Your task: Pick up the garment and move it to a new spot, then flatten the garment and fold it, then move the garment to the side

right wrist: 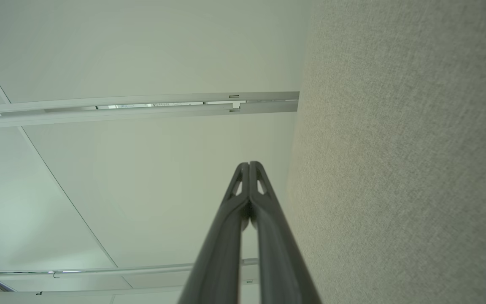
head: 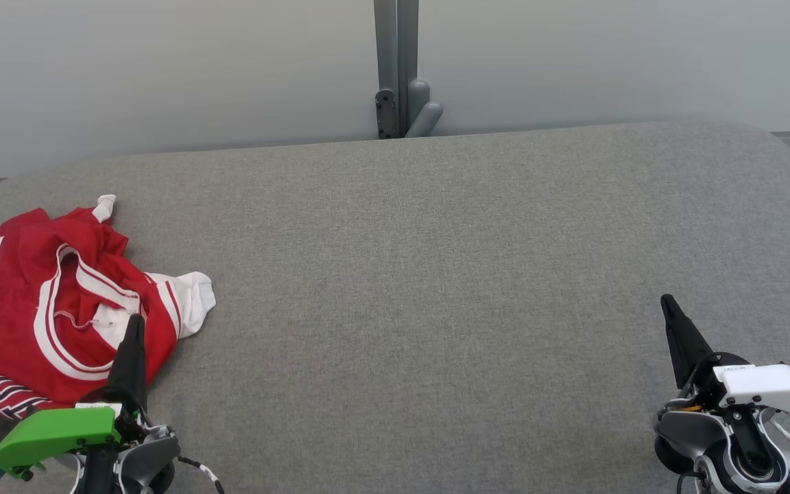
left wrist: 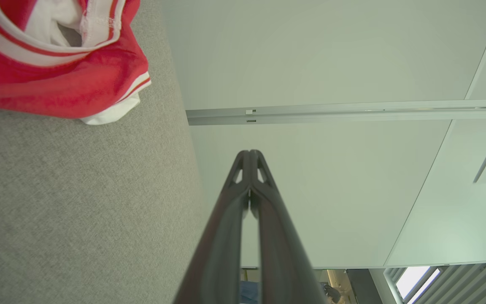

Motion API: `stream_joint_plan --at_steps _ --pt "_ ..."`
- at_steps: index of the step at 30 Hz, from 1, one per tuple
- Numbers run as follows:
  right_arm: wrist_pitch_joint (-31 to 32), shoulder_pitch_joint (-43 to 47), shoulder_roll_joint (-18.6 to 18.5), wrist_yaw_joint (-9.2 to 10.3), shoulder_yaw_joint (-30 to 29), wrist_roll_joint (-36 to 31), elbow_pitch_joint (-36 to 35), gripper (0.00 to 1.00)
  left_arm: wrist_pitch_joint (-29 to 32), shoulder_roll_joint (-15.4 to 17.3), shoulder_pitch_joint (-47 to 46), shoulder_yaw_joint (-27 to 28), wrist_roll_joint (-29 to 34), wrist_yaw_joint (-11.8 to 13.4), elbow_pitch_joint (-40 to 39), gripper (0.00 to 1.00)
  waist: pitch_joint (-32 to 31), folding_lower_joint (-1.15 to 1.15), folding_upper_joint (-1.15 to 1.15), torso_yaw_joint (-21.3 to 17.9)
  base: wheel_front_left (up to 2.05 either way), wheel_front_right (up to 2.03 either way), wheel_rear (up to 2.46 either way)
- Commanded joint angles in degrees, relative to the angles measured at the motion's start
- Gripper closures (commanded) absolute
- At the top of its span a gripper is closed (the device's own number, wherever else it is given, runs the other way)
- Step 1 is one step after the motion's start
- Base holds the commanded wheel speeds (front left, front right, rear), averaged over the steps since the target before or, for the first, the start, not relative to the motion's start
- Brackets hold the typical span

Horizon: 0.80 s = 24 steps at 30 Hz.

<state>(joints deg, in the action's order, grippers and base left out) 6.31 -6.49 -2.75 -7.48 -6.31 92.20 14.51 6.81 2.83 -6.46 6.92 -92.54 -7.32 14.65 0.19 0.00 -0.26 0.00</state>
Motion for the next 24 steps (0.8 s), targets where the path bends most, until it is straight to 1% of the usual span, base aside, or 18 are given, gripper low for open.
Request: stream_joint_plan --at_steps 1,24 --pt "0.2 -0.7 -0.3 -0.03 0.1 0.4 0.1 1.0 0.0 0.1 -0.7 -0.1 0.5 -0.4 -0.3 1.0 0.0 0.0 0.26 0.0 0.0 0.0 0.0" --pt "0.2 -0.7 -0.3 -0.03 0.1 0.4 0.1 1.0 0.0 0.1 -0.7 -0.1 0.5 -0.4 -0.3 1.0 0.0 0.0 0.26 0.0 0.0 0.0 0.0"
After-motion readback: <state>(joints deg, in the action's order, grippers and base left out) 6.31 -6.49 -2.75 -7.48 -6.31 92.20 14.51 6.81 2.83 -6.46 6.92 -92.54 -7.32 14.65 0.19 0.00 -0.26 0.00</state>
